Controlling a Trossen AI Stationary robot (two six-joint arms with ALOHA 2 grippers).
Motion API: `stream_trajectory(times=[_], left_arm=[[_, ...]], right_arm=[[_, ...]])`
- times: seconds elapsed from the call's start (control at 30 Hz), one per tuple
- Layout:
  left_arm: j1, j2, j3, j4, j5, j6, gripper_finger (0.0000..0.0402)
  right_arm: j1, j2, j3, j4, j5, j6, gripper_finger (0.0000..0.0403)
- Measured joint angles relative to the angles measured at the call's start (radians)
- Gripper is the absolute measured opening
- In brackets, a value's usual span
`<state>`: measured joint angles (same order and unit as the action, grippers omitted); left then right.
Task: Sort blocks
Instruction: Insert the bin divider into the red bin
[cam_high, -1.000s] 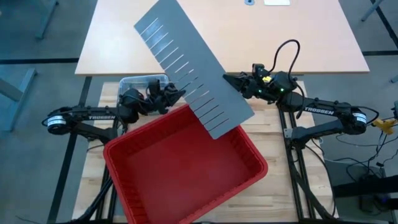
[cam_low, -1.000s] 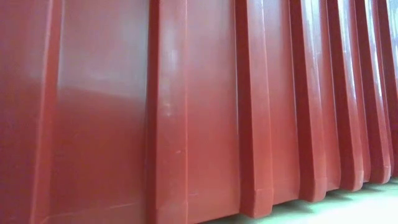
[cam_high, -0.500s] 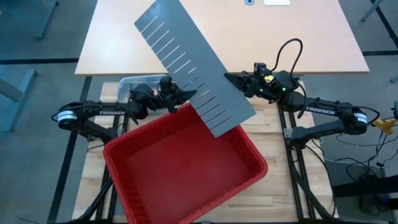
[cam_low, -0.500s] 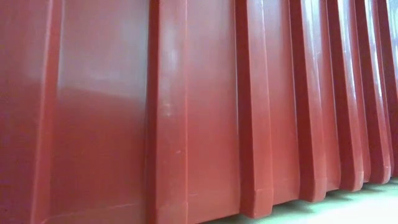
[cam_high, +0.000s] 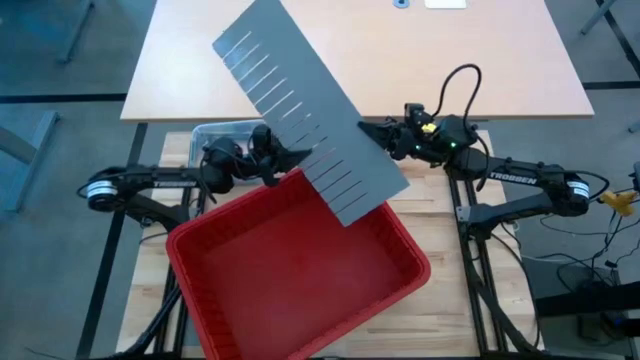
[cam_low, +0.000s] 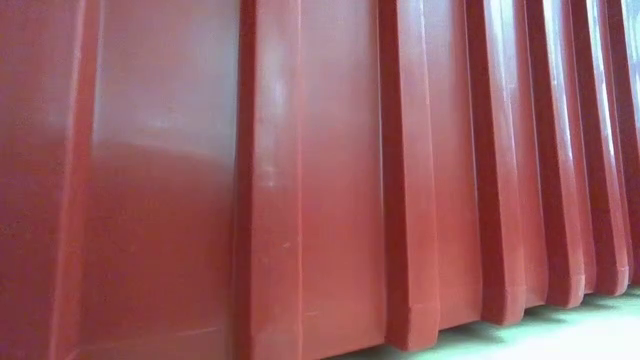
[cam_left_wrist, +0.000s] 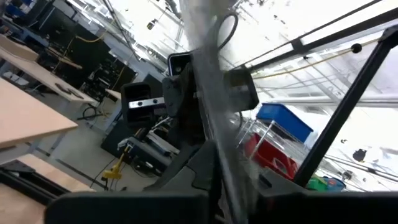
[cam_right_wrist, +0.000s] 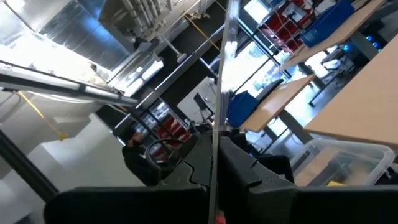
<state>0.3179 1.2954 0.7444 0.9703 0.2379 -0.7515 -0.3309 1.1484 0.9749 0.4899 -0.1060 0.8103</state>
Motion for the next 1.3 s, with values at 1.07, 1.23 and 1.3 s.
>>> stream_trajectory(times=[1.07, 1.23, 1.3], left_arm=[[0.001, 0.038, 0.041, 0.026, -0.053, 0.037, 0.0002], [0.001, 0.038, 0.041, 0.050, -0.047, 0.041, 0.0001], [0.001, 0.038, 0.041, 0.056, -0.046, 0.040, 0.0000]], right_arm=[[-0.001, 0.000, 0.000, 0.004, -0.011, 0.000, 0.0000], [-0.001, 0.000, 0.000, 0.006, -0.020, 0.000, 0.0000], [0.000, 0.000, 0.000, 0.006, -0.024, 0.000, 0.0000]])
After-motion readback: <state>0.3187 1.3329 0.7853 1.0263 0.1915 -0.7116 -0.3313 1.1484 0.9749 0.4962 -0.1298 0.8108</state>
